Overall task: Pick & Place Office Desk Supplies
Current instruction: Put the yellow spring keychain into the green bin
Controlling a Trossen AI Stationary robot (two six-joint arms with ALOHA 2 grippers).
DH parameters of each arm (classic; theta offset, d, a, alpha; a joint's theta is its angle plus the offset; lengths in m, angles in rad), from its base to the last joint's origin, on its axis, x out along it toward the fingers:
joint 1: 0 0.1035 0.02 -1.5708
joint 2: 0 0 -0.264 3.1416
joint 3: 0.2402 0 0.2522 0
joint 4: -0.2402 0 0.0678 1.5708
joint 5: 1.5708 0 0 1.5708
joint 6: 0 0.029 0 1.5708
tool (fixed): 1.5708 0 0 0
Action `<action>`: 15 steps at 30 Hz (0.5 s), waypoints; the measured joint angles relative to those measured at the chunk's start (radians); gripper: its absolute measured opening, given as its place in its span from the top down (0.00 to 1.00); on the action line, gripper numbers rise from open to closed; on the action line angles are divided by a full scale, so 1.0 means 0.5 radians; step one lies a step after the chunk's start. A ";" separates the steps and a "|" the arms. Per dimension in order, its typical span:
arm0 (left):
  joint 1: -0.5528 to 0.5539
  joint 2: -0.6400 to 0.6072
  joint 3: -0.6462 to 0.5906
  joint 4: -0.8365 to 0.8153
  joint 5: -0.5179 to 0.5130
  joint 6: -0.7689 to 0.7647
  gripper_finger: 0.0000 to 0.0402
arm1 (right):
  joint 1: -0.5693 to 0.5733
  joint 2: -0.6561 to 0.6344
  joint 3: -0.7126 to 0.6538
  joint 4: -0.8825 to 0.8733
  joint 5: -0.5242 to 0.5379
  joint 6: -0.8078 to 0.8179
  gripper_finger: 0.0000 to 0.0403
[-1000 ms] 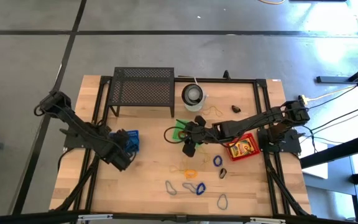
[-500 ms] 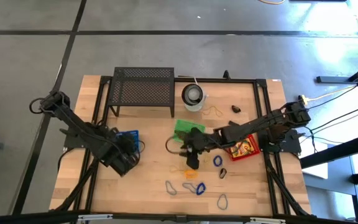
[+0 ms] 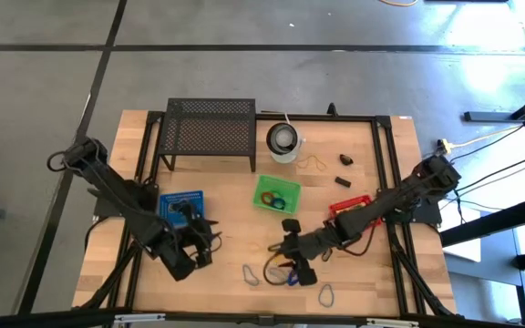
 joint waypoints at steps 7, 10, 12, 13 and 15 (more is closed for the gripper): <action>-0.015 0.208 0.000 0.244 0.082 0.231 0.67 | 0.044 0.013 0.000 -0.005 -0.015 -0.001 0.59; 0.002 0.245 0.000 0.288 0.111 0.319 0.68 | 0.046 0.064 0.000 -0.044 -0.022 -0.008 0.59; 0.014 0.255 0.000 0.305 0.112 0.331 0.68 | 0.043 0.119 -0.001 -0.044 -0.021 -0.028 0.59; 0.022 0.255 0.000 0.320 0.112 0.332 0.68 | 0.037 0.149 0.000 -0.046 -0.020 -0.061 0.59; 0.039 0.253 0.000 0.339 0.111 0.331 0.68 | 0.030 0.213 -0.001 -0.062 -0.015 -0.151 0.59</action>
